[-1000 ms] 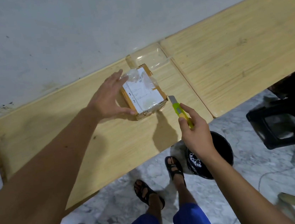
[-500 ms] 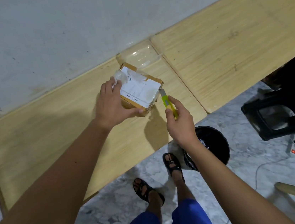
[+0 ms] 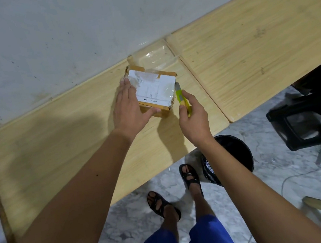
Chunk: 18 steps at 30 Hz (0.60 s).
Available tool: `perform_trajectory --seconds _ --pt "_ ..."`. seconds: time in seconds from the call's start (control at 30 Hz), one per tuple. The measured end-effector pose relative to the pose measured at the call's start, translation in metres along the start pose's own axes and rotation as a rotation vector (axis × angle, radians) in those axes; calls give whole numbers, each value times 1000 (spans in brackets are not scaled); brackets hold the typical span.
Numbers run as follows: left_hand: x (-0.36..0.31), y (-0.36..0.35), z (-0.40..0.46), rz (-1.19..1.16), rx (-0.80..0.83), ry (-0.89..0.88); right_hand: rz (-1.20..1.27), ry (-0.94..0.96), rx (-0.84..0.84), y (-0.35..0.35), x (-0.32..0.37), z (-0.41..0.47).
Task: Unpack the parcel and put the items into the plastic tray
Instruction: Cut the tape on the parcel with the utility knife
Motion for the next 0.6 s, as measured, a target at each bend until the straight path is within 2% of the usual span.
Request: perform_trajectory --seconds 0.2,0.33,0.6 --pt "0 2 0 -56 -51 4 -88 44 51 11 1 9" --pt "3 1 1 -153 -86 83 -100 29 85 9 3 33" --pt "2 1 5 -223 -98 116 -190 75 173 21 -2 25"
Point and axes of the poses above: each hand's wrist, its own z-axis towards the middle knuckle, its own y-axis out of the back of the hand, x = y × z, the point moved 10 cm from there along z, towards the middle knuckle, and after that the axes turned 8 degrees about z, right-handed, at the moved point
